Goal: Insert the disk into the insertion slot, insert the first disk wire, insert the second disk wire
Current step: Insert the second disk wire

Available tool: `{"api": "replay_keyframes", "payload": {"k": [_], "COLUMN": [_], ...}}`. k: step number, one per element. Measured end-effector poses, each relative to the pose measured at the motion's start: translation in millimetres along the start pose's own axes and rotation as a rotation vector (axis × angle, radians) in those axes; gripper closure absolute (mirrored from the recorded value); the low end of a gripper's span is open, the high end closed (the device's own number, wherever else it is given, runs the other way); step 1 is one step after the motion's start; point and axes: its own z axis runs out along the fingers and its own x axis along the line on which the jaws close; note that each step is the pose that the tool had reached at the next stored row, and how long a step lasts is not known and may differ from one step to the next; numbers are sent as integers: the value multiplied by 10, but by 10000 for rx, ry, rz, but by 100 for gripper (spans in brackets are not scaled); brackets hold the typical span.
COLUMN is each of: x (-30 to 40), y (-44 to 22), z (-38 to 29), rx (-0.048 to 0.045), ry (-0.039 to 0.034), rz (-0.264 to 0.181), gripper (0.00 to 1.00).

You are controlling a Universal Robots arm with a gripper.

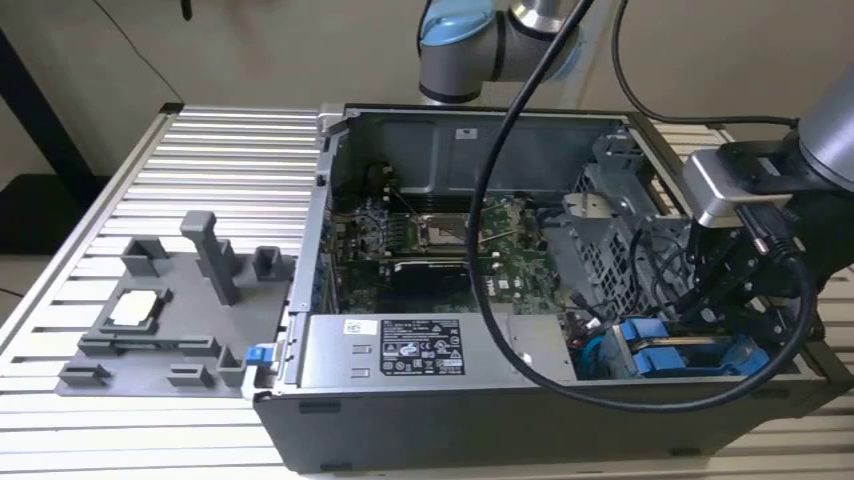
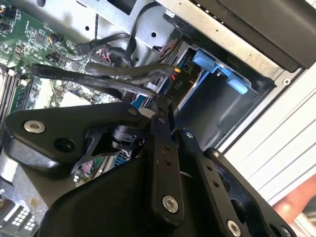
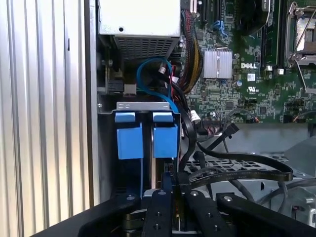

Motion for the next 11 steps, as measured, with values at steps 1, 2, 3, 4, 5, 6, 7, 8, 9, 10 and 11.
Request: {"api": "replay_keyframes", "payload": {"k": [1, 2, 3, 4, 5, 6, 7, 8, 9, 10, 11], "x": [1, 2, 3, 5, 6, 6, 6, 6, 6, 6, 6], "y": [-1, -2, -3, -3, -3, -3, -3, -3, -3, -5, -4], "z": [9, 20, 33, 44, 52, 54, 56, 59, 60, 64, 65], "rx": [0, 0, 1, 0, 0, 0, 1, 0, 1, 3, 1], "ry": [0, -1, 0, 6, 13, 12, 9, 5, 3, -6, -4], "rz": [-1, -1, -1, 0, -1, 0, -1, -1, -2, -3, -3], "gripper": [84, 84, 84, 84, 84, 84, 84, 84, 84, 84, 82]}}
